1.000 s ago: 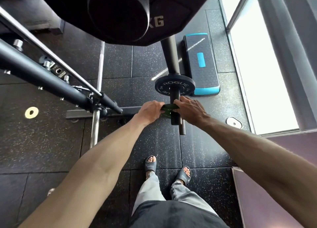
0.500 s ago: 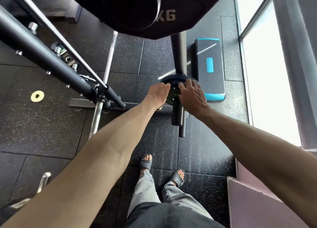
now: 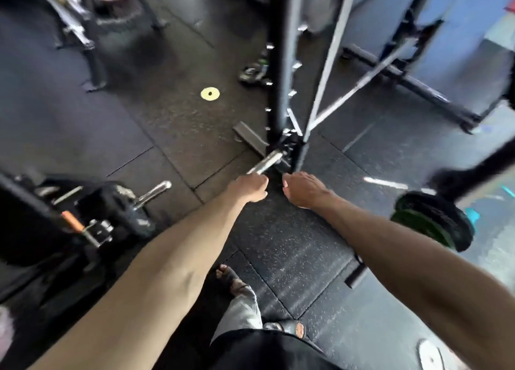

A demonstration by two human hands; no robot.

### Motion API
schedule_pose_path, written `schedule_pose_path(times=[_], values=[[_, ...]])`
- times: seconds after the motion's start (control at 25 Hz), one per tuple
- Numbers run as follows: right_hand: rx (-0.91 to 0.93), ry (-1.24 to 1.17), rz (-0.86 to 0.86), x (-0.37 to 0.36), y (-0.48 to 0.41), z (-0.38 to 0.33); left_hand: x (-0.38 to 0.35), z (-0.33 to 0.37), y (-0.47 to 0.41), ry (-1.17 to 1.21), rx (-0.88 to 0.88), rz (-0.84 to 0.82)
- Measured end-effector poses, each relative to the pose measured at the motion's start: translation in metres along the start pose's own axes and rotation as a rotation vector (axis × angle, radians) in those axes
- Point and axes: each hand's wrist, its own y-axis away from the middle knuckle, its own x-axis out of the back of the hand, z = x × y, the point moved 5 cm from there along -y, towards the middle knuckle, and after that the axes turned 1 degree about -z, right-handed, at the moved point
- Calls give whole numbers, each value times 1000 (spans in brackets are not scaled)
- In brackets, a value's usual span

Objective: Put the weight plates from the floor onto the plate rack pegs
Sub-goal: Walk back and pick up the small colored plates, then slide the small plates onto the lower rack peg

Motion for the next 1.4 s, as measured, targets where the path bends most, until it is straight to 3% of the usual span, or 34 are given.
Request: schedule_pose_path(times=[0.2, 0.48, 0.84, 1.16, 1.4], values=[[225, 118, -231, -31, -99, -149, -31, -168, 61, 177, 269, -112], [358, 129, -337, -42, -191, -278, -45, -318, 86, 446, 411, -29], [296, 116, -484, -50, -336, -291, -38, -434, 16, 520, 445, -171], [227, 49, -475, 15, -500, -295, 75, -535, -126, 617, 439, -94], [135, 4, -514, 56, -609, -281, 135, -594, -225, 580, 382, -154]])
